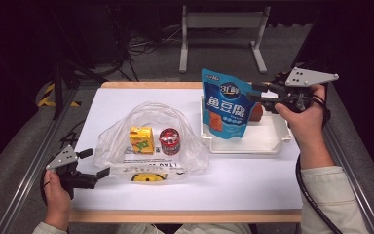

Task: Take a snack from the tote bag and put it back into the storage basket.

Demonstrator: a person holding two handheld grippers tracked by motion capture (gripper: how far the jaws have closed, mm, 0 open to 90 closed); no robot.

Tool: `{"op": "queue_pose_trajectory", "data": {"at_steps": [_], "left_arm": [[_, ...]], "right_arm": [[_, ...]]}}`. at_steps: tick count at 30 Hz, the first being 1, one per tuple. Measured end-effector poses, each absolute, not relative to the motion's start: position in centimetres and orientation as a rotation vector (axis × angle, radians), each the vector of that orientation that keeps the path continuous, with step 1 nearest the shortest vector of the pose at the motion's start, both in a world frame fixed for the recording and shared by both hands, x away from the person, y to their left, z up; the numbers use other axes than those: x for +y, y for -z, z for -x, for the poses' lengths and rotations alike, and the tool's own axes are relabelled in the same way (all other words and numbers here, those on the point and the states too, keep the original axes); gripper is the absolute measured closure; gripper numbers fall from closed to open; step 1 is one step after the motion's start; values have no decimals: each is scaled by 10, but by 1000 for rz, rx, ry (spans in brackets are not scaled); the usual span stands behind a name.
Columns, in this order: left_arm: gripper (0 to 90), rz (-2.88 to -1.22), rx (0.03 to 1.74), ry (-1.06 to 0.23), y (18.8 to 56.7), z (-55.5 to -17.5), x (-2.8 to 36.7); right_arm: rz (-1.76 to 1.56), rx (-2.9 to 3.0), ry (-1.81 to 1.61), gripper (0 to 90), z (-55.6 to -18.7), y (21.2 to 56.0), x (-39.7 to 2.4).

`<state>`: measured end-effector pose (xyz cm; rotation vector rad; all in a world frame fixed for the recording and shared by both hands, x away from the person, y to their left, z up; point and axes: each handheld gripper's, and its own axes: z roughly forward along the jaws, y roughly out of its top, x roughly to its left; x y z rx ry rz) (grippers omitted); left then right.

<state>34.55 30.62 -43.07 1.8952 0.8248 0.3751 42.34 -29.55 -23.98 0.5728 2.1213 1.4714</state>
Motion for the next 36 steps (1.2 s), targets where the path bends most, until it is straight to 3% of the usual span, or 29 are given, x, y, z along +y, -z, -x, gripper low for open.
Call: {"op": "queue_pose_trajectory", "data": {"at_steps": [1,8,13,36], "left_arm": [[6,-1895,825,-375,431,-345,306],[6,-1897,821,-379,431,-346,306],[6,-1896,824,-375,431,-345,306],[7,-1889,829,-376,431,-345,307]], "right_arm": [[-573,2121,-1471,626,-423,240,-296],[-581,2231,-1424,843,-415,263,-296],[-595,2290,-1404,892,-418,283,-292],[-717,2433,-1208,894,-441,363,-277]]}}
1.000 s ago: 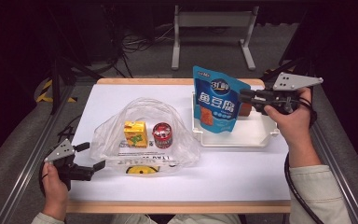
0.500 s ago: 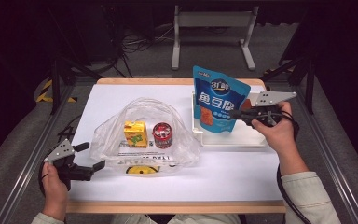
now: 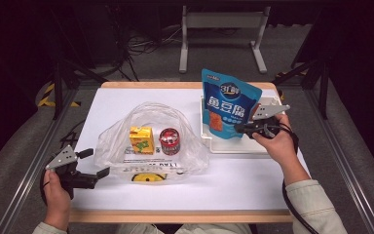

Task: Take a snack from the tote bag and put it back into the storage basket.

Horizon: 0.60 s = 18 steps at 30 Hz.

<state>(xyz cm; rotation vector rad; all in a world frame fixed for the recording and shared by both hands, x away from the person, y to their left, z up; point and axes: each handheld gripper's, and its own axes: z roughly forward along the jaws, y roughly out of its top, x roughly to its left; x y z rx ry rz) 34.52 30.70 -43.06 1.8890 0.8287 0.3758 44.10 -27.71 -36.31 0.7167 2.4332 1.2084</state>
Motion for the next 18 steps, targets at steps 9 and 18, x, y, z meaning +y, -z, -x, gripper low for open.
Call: {"op": "queue_pose_trajectory", "data": {"at_steps": [9,18], "left_arm": [[6,-1884,834,-373,431,-345,307],[6,-1883,834,-372,431,-345,307]], "right_arm": [[-746,2440,-1101,889,-448,385,-274],[-749,2430,-1029,894,-450,398,-271]]}}
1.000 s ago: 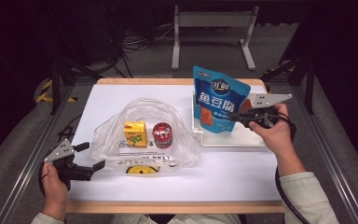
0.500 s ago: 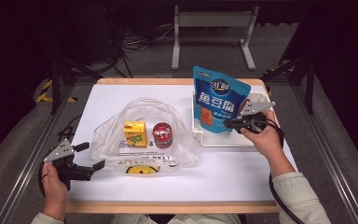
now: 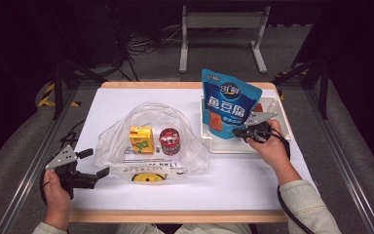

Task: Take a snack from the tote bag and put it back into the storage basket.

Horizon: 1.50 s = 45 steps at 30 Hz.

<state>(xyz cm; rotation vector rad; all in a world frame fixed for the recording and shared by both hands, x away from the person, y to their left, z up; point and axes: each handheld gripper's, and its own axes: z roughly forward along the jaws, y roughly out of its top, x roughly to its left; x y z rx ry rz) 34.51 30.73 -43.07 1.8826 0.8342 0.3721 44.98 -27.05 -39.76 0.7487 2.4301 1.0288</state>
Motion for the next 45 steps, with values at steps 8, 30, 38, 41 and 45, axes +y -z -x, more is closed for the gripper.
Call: {"op": "queue_pose_trajectory", "data": {"at_steps": [8,30,38,41,45], "left_arm": [[6,-1884,835,-371,431,-345,307],[7,-1883,833,-371,431,-345,307],[6,-1881,834,-374,431,-345,308],[7,-1879,835,-374,431,-345,308],[7,-1880,834,-378,430,-345,308]], "right_arm": [[-747,2406,-948,899,-452,403,-267],[-878,2335,-828,900,-466,419,-271],[-918,2319,-840,898,-469,420,-272],[-928,2321,-857,892,-468,421,-274],[-930,2329,-891,879,-465,420,-275]]}}
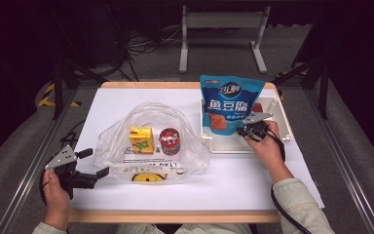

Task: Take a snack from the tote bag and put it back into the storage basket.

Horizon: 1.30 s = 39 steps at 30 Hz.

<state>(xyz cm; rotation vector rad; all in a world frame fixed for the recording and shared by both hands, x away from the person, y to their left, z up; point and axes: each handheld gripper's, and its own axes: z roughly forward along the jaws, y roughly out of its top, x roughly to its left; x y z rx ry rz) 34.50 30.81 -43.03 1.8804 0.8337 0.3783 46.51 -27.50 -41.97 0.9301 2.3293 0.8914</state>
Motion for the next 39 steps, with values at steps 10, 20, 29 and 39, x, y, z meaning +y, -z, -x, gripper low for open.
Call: {"op": "queue_pose_trajectory", "data": {"at_steps": [10,20,29,39], "left_arm": [[6,-1880,831,-377,431,-346,308],[6,-1878,832,-377,430,-345,308],[6,-1883,830,-380,430,-345,308],[7,-1882,831,-380,430,-345,309]], "right_arm": [[-882,2326,-993,845,-451,401,-275],[-854,2316,-1130,733,-437,375,-273],[-829,2324,-1263,592,-430,356,-260],[-761,2363,-1366,519,-425,338,-239]]}}
